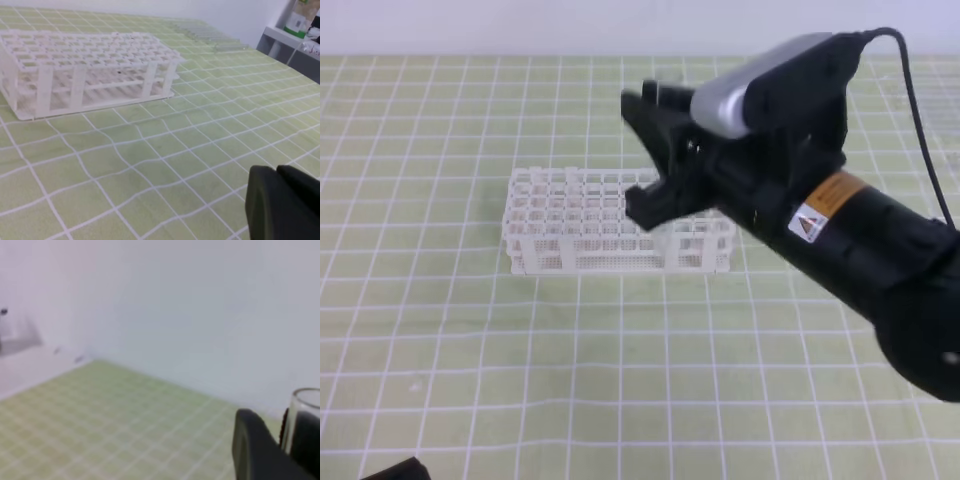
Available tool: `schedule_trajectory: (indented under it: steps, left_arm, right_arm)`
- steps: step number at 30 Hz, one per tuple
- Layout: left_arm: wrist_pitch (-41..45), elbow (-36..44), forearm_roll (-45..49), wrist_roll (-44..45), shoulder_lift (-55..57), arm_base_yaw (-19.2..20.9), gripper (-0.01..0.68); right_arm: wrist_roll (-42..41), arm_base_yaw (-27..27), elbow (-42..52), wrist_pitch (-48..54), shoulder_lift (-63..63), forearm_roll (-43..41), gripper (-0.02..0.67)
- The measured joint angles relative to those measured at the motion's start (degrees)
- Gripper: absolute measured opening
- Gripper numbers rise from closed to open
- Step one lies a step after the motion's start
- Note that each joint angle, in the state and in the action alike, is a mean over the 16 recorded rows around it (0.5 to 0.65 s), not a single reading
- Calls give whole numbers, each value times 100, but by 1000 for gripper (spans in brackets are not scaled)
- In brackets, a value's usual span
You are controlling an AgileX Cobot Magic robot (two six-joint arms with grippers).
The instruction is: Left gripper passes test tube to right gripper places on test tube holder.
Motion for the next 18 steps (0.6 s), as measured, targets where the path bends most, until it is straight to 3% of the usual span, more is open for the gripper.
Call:
schedule_trajectory:
  steps: [4, 10, 18]
  left_arm:
    - [9, 4, 1, 2, 0, 0, 0]
    - [11, 9, 3, 3, 3, 0, 0]
    - [7, 18, 6, 4, 10, 1, -1]
  right_arm:
    - [836, -179, -158, -661, 413, -843, 87]
    - [1301, -246, -669, -1361, 1221, -1418, 87]
    - [1841, -247, -1749, -1366, 2314, -2085, 87]
